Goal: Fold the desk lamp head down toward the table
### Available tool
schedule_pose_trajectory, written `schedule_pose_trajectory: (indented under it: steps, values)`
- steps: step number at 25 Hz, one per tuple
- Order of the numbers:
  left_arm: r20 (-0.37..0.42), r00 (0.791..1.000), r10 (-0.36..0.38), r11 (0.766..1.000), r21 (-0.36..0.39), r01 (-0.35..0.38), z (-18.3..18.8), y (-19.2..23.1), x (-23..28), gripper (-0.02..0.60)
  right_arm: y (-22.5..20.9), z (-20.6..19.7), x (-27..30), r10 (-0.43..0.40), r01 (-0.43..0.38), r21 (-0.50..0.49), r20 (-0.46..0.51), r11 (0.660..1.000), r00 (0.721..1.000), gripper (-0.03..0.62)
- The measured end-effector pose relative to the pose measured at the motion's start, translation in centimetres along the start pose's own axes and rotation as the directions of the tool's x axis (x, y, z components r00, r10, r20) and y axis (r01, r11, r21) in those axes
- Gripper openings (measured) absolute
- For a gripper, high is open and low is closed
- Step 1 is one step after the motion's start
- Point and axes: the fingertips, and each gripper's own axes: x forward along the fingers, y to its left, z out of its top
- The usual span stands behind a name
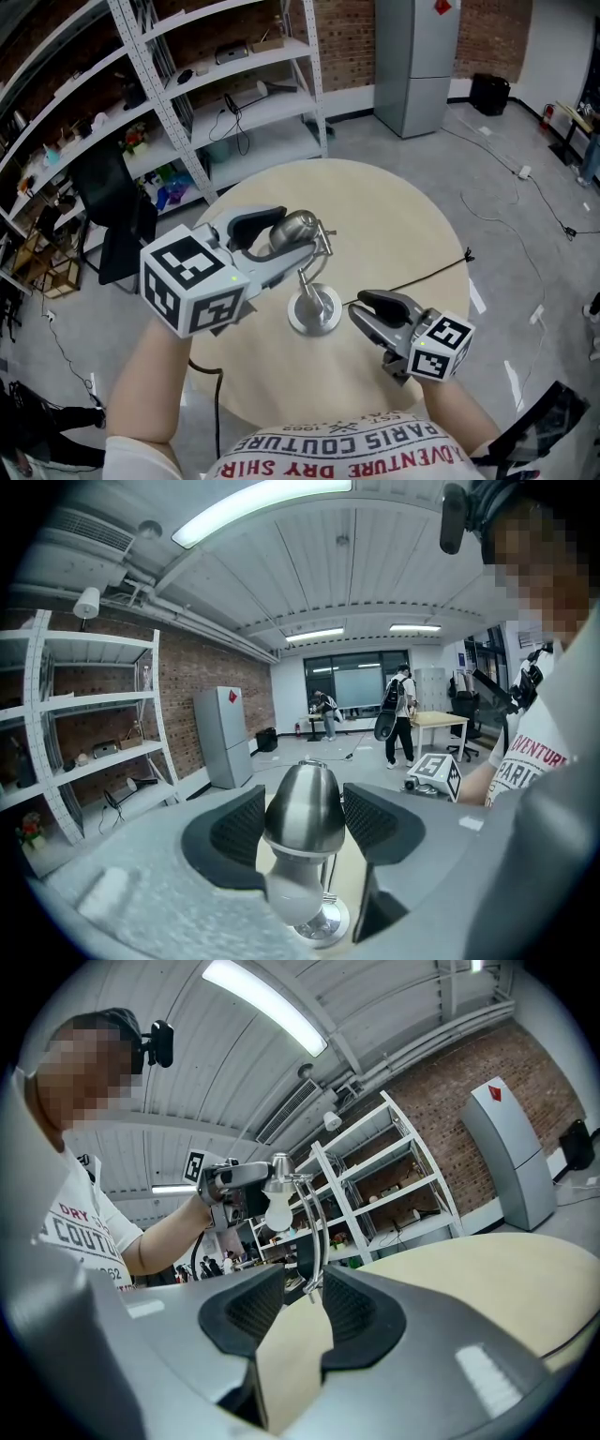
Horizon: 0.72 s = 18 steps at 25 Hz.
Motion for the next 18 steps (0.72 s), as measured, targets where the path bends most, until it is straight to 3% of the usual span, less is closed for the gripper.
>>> schedule_pose_trajectory:
  steps: [9, 13, 18]
  values:
    - [-0.004, 1.000, -0.001, 1.000, -0.014, 0.001, 1.0, 0.0, 0.0, 0.265, -0.3, -0.8, 1.7, -0.005, 0.005, -0.009, -0.042, 1.000, 0.999, 0.121]
    - [-0.002, 1.000, -0.007, 1.000, -0.022, 0.007, 1.4, 0.2, -0.2, 0.265, -0.1, -1.0, 3.4, -0.007, 0.004, -0.046, -0.068, 0.999, 0.998, 0.121]
    - [-0.002, 1.000, -0.014, 1.000, -0.019, 0.014, 0.8, 0.3, 0.3, 0.265, -0.3, -4.1, 6.4, -0.018, 0.002, -0.118, -0.134, 0.993, 0.991, 0.134]
